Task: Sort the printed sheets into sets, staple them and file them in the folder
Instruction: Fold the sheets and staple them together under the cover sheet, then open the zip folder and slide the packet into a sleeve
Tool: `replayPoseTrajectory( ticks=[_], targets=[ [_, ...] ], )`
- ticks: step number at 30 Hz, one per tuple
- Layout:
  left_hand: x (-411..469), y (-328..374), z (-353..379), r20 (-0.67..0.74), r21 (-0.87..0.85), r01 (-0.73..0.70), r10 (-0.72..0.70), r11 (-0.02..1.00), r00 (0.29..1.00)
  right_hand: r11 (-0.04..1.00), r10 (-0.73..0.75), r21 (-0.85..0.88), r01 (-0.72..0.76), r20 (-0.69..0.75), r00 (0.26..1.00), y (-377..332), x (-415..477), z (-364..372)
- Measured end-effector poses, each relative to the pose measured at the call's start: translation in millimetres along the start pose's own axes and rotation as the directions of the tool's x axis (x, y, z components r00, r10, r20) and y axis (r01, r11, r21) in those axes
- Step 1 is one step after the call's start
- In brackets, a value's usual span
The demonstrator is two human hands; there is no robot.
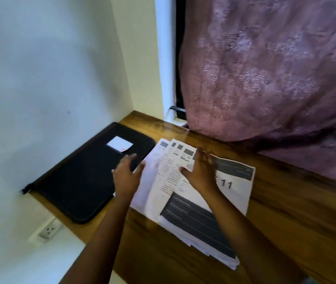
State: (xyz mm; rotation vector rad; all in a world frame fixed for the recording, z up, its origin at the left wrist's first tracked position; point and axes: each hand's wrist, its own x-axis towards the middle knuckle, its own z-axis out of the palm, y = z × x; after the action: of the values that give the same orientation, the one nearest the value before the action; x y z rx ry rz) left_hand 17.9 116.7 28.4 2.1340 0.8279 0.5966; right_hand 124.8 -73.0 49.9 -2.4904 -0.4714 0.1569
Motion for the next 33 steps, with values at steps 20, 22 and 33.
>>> replayPoseTrajectory(
  ticks=[20, 22, 33],
  targets=[
    [54.3, -139.8, -151.9, -0.197, -0.763, 0.502, -0.887, 0.407, 0.418, 0.987, 0.153, -0.074, -0.14, 0.233, 0.96, -138.7, 171.0, 115.9],
    [52.3, -141.3, -163.7, -0.135, -0.777, 0.518, -0.899, 0.357, 0.417, 0.979, 0.168, 0.067, -0.195, 0.289, 0.943, -138.2, 175.5, 107.9],
    [-24.8, 3.2, -206.8, 0.064, -0.909, 0.317, -0.658, 0.273, 0.75, 0.424, 0.022, 0.885, -0.194, 0.204, 0.979, -104.7, 106.7, -31.2]
  ],
)
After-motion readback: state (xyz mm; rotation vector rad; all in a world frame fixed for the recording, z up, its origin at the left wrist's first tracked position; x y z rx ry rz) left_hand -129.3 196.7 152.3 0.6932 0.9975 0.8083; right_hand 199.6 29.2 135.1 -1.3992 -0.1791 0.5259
